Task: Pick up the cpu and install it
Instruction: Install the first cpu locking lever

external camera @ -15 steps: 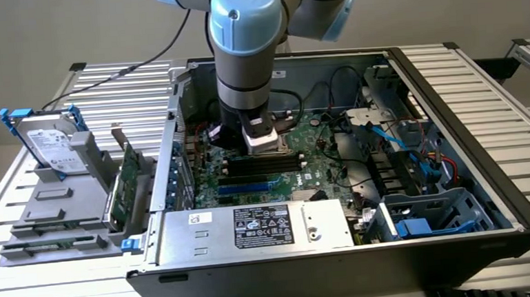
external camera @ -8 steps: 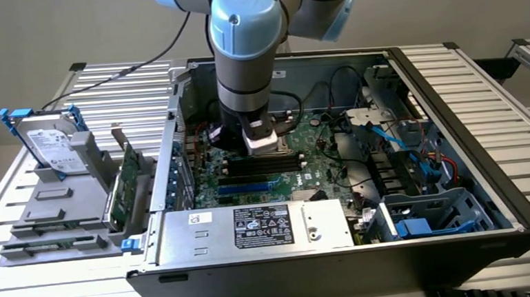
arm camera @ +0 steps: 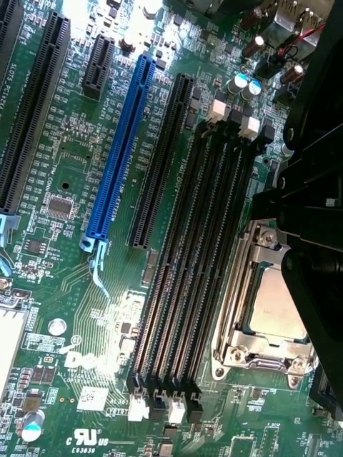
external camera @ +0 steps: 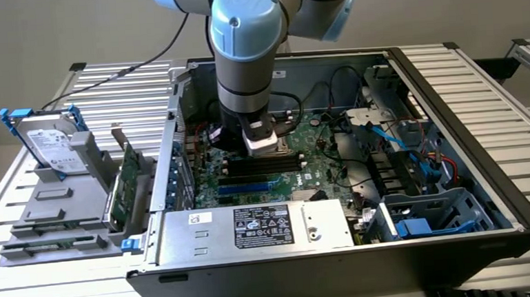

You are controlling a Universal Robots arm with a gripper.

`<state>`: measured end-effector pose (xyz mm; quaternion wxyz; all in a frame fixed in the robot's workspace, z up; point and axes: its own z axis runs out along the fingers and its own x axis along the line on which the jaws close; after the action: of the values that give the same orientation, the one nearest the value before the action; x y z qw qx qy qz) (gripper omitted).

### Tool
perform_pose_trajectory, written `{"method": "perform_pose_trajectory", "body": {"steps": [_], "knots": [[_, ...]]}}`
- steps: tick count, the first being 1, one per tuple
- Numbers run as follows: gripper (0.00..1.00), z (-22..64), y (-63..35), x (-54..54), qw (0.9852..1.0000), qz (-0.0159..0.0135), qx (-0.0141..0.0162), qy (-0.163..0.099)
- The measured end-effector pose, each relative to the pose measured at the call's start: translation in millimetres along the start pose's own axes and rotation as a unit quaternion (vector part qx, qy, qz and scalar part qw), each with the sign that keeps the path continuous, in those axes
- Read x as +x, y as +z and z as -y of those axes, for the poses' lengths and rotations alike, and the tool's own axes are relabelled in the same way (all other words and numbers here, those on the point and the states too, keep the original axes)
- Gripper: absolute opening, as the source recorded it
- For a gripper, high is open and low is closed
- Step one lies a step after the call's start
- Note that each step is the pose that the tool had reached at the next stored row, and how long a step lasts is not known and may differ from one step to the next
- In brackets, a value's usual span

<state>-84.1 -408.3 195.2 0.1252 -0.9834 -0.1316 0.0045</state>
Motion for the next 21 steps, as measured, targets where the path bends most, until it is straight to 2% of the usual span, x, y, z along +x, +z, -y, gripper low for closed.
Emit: {"method": "perform_pose_trajectory", "body": {"steps": [16,21], "knots": [[0.11,1.8,3.7,0.5,1.0000,0.0002,-0.0003,0.000],[0.11,2.1,5.0,0.6,1.0000,0.0004,-0.0021,0.001]]}}
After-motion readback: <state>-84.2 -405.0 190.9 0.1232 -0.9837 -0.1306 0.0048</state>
